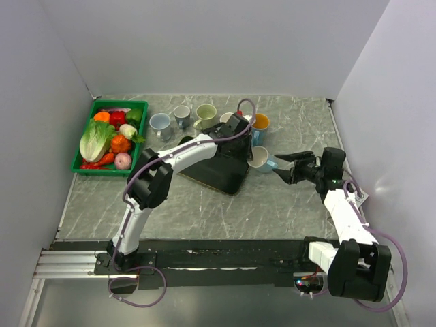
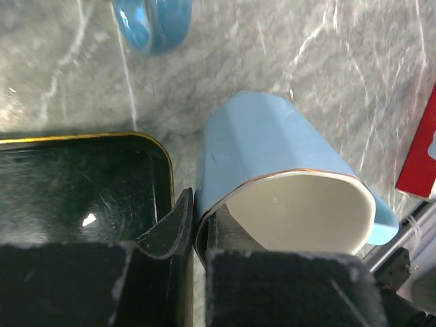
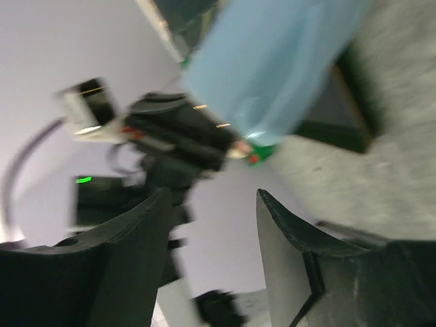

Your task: Turn the mug right side up

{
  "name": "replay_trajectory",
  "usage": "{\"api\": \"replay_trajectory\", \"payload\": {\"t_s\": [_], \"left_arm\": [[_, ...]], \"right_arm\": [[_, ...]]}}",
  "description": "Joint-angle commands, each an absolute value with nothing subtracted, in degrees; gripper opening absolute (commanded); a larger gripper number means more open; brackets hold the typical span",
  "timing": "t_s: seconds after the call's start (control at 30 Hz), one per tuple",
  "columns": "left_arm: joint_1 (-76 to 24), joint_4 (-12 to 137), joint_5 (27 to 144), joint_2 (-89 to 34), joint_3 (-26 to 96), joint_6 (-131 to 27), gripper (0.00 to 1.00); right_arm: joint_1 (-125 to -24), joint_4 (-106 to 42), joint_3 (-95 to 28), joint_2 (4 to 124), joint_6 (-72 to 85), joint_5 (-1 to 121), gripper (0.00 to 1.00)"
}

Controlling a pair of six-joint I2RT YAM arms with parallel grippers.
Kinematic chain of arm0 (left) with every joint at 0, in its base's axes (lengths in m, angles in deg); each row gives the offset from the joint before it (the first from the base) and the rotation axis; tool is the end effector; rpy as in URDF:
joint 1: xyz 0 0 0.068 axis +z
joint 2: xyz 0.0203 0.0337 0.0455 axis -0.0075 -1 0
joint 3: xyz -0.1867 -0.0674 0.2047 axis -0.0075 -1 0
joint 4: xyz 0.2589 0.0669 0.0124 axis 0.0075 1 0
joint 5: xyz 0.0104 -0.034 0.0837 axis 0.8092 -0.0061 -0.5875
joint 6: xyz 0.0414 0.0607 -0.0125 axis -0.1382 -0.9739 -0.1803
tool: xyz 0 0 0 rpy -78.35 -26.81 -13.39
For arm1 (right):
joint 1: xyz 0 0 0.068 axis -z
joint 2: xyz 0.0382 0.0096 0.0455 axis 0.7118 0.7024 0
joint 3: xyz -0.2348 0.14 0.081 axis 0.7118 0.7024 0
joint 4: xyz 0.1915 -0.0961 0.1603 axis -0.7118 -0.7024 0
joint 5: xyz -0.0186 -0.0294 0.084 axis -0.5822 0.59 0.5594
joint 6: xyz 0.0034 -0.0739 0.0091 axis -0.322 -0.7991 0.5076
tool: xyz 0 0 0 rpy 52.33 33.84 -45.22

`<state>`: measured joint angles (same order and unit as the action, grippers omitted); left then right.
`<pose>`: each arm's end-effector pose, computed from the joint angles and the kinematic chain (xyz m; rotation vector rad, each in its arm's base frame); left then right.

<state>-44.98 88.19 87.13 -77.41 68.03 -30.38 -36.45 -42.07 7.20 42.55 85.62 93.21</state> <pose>0.3675 -0.3883 0.2166 0.3493 2.4668 -0.8477 0.2352 0.0046 0.2298 1.4615 1.9702 1.4710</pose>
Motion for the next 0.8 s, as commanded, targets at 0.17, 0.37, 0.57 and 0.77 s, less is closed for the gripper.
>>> {"api": "replay_trajectory", "payload": {"t_s": [0.17,0.37,0.57,0.77], "left_arm": [[-46.5,97.8,83.37,-78.85,82.72,-31.98,0.01],[-46.5,106.43,83.63,-80.08,88.89,-33.11,0.01],[-46.33,112.75,87.66,-77.36,88.11,-35.93,0.01],[-46.33,114.25,92.33,-71.74,82.67,-40.49,0.01]], "right_arm": [[-38.96,-65.89,-10.89,45.64,28.85,74.58,0.59],[-51.87,-63.35,-15.21,44.24,12.74,64.01,0.6],[-63.83,-64.13,-13.99,43.27,-3.61,59.88,0.62],[-64.8,-63.43,-11.79,39.67,-8.91,64.26,0.63]]}}
